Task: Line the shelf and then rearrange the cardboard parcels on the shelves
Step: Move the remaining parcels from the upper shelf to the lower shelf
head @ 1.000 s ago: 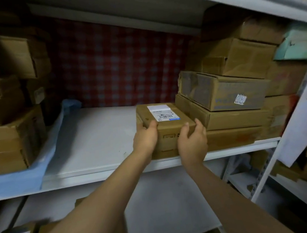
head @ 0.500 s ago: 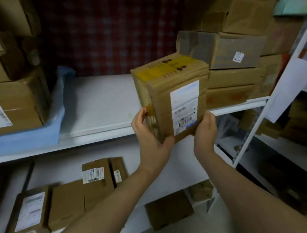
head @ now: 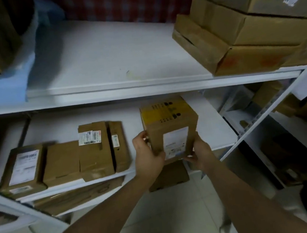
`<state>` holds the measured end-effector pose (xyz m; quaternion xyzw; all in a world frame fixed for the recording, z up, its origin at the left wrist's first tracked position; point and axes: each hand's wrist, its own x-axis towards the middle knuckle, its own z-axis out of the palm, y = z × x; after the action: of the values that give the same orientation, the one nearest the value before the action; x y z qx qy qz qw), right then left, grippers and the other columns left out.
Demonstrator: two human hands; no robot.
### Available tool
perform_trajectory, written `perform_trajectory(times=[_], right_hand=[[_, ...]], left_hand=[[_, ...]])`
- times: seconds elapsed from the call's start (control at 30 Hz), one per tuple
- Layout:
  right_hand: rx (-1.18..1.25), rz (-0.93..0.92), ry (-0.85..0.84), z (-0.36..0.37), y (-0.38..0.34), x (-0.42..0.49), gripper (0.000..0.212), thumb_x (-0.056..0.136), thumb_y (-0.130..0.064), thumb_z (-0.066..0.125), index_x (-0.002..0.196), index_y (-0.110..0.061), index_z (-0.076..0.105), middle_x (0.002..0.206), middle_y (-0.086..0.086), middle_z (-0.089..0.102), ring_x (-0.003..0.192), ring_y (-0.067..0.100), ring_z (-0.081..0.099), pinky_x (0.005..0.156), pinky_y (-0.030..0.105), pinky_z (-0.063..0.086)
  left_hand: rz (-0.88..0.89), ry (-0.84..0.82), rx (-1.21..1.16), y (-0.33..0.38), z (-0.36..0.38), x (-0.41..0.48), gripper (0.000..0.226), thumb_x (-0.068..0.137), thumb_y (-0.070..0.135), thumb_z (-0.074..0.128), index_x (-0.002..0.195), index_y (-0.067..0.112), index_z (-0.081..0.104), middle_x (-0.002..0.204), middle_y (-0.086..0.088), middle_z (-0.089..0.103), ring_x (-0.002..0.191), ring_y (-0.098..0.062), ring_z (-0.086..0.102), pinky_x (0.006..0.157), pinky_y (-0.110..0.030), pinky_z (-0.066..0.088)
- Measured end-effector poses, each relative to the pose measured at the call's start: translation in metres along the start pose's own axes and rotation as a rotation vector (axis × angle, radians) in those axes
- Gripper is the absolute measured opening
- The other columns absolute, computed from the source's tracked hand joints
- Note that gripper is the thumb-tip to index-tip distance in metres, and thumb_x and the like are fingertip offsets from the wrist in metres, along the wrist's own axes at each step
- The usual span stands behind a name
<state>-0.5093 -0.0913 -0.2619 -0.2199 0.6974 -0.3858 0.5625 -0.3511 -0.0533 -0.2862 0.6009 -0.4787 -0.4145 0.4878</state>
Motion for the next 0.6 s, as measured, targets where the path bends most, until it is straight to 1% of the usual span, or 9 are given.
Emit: perform_trajectory(times=[0.07, 0.13, 0.2, 0.27, 0.37, 0.43, 0.5, 0.57, 0.6], right_hand=[[-0.108, 0.053, -0.083, 0.011, 0.004, 0.018, 0.047, 0.102, -0.049, 0.033, 0.129, -0.015, 0.051, 0.117, 0.008, 0.054, 0.119, 0.034, 0.053, 0.099, 0.052, 0.049], [-0.237, 0.067, -0.207, 0.034, 0.002, 0.034, 0.056, 0.100, -0.056, 0.029, 0.132, -0.016, 0.052, 0.121, 0.008, 0.060, 0.117, 0.032, 0.056, 0.099, 0.050, 0.049], [-0.355, 0.037, -0.326, 0.069, -0.002, 0.043, 0.061, 0.097, -0.062, 0.026, 0.125, -0.019, 0.060, 0.110, 0.007, 0.068, 0.105, 0.027, 0.063, 0.097, 0.047, 0.050], [-0.426, 0.005, -0.440, 0.114, -0.004, 0.041, 0.060, 0.096, -0.064, 0.027, 0.119, -0.022, 0.064, 0.106, 0.004, 0.071, 0.101, 0.023, 0.065, 0.093, 0.046, 0.053], [-0.496, -0.010, -0.577, 0.187, 0.006, 0.022, 0.048, 0.097, -0.058, 0.035, 0.124, -0.025, 0.058, 0.118, 0.002, 0.068, 0.101, 0.020, 0.065, 0.078, 0.039, 0.057], [-0.540, -0.032, -0.640, 0.234, 0.023, 0.007, 0.042, 0.099, -0.047, 0.043, 0.135, -0.025, 0.049, 0.132, 0.003, 0.060, 0.111, 0.023, 0.062, 0.081, 0.038, 0.057], [-0.571, -0.061, -0.662, 0.272, 0.039, -0.005, 0.043, 0.101, -0.033, 0.047, 0.142, -0.021, 0.042, 0.141, 0.005, 0.051, 0.119, 0.025, 0.057, 0.086, 0.037, 0.056], [-0.590, -0.059, -0.653, 0.309, 0.053, -0.019, 0.049, 0.101, -0.029, 0.048, 0.147, -0.019, 0.035, 0.146, 0.006, 0.046, 0.119, 0.026, 0.057, 0.091, 0.037, 0.055], [-0.600, -0.049, -0.646, 0.322, 0.059, -0.024, 0.052, 0.101, -0.029, 0.048, 0.149, -0.020, 0.032, 0.148, 0.005, 0.043, 0.118, 0.026, 0.058, 0.093, 0.038, 0.054]], left_hand=[[-0.072, 0.027, 0.023, -0.014, -0.008, 0.011, 0.078, 0.075, 0.009, 0.078, 0.133, 0.030, 0.030, 0.137, 0.000, 0.038, 0.124, -0.015, 0.051, 0.094, -0.041, 0.056], [-0.148, 0.071, 0.031, -0.023, -0.024, 0.024, 0.080, 0.076, 0.012, 0.078, 0.136, 0.031, 0.029, 0.139, -0.001, 0.036, 0.128, -0.022, 0.050, 0.097, -0.048, 0.053], [-0.192, 0.172, 0.033, -0.029, -0.049, 0.036, 0.080, 0.078, 0.012, 0.077, 0.140, 0.023, 0.029, 0.141, -0.001, 0.035, 0.129, -0.023, 0.049, 0.103, -0.049, 0.048], [-0.218, 0.284, 0.030, -0.033, -0.083, 0.045, 0.074, 0.080, 0.011, 0.074, 0.138, 0.021, 0.030, 0.141, -0.003, 0.043, 0.128, -0.022, 0.050, 0.106, -0.047, 0.046], [-0.285, 0.435, 0.050, -0.043, -0.150, 0.050, 0.059, 0.086, 0.016, 0.069, 0.131, 0.019, 0.032, 0.134, -0.004, 0.055, 0.121, -0.023, 0.057, 0.101, -0.044, 0.049], [-0.310, 0.483, 0.088, -0.053, -0.198, 0.051, 0.057, 0.089, 0.017, 0.067, 0.135, 0.018, 0.034, 0.134, -0.004, 0.055, 0.121, -0.023, 0.057, 0.100, -0.044, 0.049], [-0.316, 0.484, 0.132, -0.060, -0.240, 0.054, 0.058, 0.091, 0.017, 0.064, 0.142, 0.021, 0.034, 0.136, -0.003, 0.050, 0.117, -0.020, 0.054, 0.100, -0.044, 0.048], [-0.346, 0.482, 0.159, -0.068, -0.280, 0.060, 0.060, 0.093, 0.015, 0.061, 0.146, 0.024, 0.034, 0.135, -0.003, 0.043, 0.116, -0.019, 0.052, 0.102, -0.044, 0.047], [-0.366, 0.478, 0.164, -0.071, -0.294, 0.061, 0.061, 0.093, 0.014, 0.060, 0.147, 0.024, 0.033, 0.138, -0.005, 0.041, 0.119, -0.022, 0.052, 0.103, -0.045, 0.047]])
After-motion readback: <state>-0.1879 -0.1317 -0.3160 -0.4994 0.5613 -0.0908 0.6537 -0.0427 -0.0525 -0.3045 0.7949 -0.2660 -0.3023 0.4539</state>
